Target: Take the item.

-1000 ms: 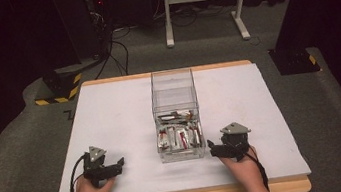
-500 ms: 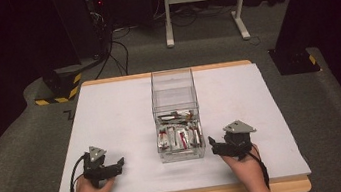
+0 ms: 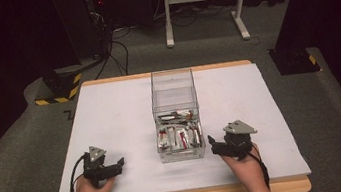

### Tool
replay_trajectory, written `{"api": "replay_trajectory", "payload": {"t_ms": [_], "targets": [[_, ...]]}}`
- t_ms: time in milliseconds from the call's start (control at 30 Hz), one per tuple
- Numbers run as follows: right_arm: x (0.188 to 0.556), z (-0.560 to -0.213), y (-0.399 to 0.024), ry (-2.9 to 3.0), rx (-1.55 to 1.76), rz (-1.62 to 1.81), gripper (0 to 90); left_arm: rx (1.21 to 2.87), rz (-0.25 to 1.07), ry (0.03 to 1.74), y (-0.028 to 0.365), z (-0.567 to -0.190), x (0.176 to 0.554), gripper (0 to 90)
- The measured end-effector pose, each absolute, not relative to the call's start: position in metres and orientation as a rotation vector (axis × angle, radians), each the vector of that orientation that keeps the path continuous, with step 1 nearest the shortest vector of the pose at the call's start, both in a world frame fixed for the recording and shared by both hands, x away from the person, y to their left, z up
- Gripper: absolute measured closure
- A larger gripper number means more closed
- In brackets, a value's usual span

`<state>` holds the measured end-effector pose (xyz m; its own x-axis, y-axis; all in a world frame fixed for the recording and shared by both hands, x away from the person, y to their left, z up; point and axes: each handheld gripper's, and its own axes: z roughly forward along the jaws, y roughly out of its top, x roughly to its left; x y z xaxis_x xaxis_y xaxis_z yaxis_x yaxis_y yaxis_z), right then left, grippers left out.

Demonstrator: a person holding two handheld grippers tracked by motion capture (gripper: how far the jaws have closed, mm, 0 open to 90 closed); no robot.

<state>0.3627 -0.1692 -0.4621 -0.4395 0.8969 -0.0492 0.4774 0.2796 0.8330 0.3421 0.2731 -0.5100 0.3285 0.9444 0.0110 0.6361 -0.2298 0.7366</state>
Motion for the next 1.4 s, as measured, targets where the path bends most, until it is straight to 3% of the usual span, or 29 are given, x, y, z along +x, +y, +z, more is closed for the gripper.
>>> {"api": "replay_trajectory", "payload": {"t_ms": [1400], "targets": [[0.355,-0.423,-0.133,2.027,1.069,1.176,13.7,1.960,0.623,1.386,0.273,-0.510,0.342,13.5]]}}
